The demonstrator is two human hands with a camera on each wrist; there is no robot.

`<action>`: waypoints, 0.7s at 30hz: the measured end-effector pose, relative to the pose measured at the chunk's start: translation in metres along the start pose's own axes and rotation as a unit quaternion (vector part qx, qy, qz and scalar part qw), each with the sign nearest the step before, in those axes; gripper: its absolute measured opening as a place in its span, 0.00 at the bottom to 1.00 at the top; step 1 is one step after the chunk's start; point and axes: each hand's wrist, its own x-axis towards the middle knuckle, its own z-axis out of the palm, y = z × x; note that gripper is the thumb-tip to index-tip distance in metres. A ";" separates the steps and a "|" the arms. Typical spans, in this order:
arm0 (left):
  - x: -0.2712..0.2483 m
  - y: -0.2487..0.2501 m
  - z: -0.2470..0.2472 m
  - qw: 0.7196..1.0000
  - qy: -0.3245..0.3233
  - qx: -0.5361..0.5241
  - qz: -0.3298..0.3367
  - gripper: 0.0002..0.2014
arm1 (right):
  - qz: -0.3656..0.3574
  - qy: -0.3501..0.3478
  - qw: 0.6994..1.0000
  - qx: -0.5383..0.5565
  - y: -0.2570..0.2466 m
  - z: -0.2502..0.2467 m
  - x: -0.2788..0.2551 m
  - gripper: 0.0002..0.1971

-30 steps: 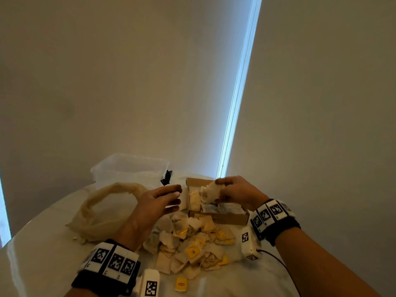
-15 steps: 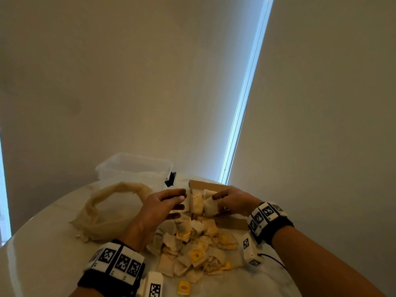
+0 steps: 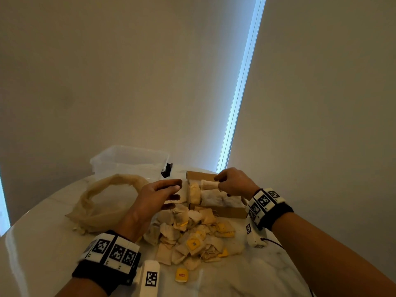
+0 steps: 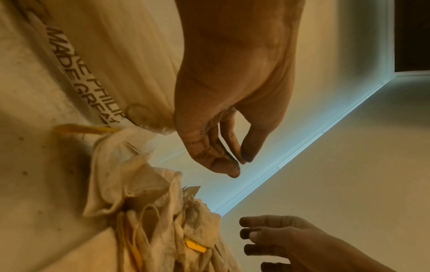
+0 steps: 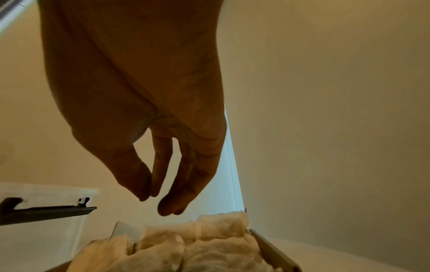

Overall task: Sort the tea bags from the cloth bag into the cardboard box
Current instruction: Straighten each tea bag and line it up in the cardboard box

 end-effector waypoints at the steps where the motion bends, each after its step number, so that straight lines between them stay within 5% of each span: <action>1: 0.000 0.000 0.000 1.000 -0.001 0.001 -0.001 0.10 | -0.014 0.009 1.000 -0.007 -0.002 0.001 -0.001 0.19; 7: -0.001 0.001 0.000 1.000 0.000 0.010 -0.005 0.10 | 0.008 -0.062 0.994 -0.090 0.003 0.039 0.001 0.11; 15: -0.001 0.001 -0.001 1.000 0.005 0.007 -0.008 0.10 | 0.028 -0.074 0.991 -0.110 0.000 0.037 0.001 0.10; 21: -0.002 0.003 -0.004 1.000 0.021 -0.005 -0.004 0.10 | -0.075 -0.035 0.995 -0.056 -0.030 0.024 -0.023 0.10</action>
